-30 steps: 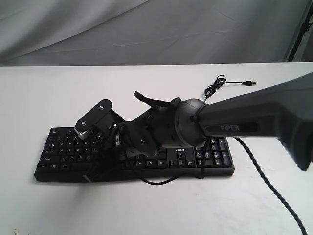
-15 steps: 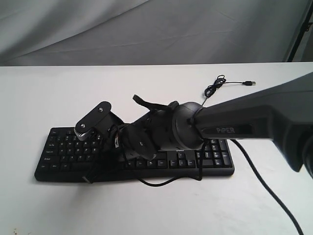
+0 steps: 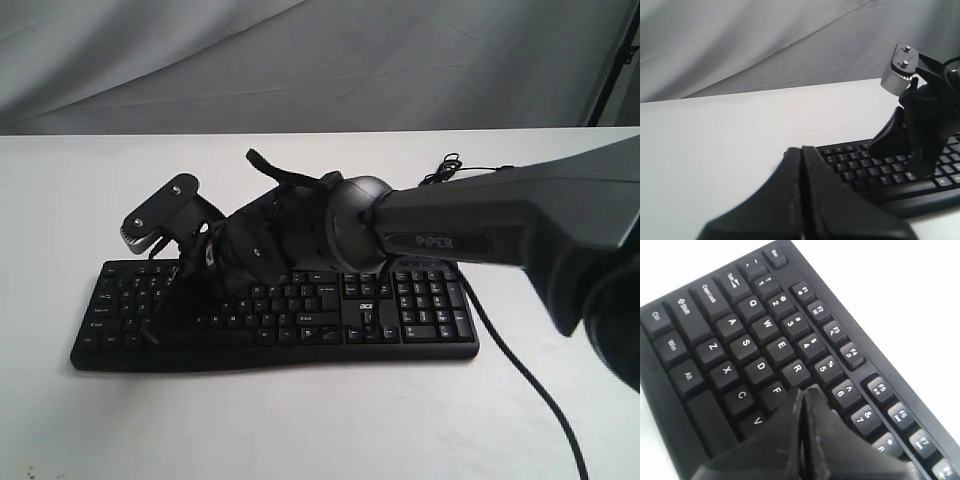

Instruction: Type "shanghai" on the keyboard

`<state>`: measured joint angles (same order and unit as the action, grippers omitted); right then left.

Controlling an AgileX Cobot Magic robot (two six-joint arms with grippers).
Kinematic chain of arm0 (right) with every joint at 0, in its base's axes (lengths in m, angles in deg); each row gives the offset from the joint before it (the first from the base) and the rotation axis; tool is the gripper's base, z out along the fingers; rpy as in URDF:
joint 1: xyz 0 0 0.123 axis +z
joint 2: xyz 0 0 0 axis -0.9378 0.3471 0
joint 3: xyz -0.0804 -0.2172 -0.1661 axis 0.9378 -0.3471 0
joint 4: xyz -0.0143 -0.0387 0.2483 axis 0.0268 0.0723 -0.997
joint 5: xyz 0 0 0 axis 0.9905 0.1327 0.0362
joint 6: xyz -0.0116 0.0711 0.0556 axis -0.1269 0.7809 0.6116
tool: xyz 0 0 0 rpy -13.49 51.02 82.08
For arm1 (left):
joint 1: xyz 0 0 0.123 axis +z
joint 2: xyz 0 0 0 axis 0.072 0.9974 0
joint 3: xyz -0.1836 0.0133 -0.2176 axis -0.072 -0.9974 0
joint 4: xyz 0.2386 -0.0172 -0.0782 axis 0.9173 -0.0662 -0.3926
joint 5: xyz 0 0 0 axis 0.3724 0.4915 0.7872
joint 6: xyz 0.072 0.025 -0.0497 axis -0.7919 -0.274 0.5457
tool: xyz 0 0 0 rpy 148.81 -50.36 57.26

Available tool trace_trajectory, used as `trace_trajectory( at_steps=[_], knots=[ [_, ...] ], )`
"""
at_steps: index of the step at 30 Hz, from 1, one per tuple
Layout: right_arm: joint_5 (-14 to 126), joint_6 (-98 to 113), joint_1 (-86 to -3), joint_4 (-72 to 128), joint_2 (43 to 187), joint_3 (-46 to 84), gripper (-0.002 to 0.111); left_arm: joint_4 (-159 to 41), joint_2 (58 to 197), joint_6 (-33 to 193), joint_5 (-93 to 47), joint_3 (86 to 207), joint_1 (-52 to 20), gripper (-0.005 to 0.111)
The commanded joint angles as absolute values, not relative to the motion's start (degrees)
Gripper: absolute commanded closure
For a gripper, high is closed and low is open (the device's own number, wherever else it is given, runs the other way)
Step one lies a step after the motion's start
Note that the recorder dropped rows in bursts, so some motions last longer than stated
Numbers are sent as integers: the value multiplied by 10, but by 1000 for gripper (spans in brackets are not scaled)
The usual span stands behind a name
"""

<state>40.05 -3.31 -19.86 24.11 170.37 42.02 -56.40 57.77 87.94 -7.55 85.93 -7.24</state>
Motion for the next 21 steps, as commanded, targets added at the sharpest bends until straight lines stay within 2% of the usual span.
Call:
trace_trajectory(
  at_steps=[1, 21],
  knots=[
    [393, -39, -195, 239, 1724, 434, 108, -564, 576, 881, -78, 857, -75, 107],
    [404, -52, -195, 229, 1746, 434, 108, -564, 576, 881, -78, 857, -75, 107]
  ],
)
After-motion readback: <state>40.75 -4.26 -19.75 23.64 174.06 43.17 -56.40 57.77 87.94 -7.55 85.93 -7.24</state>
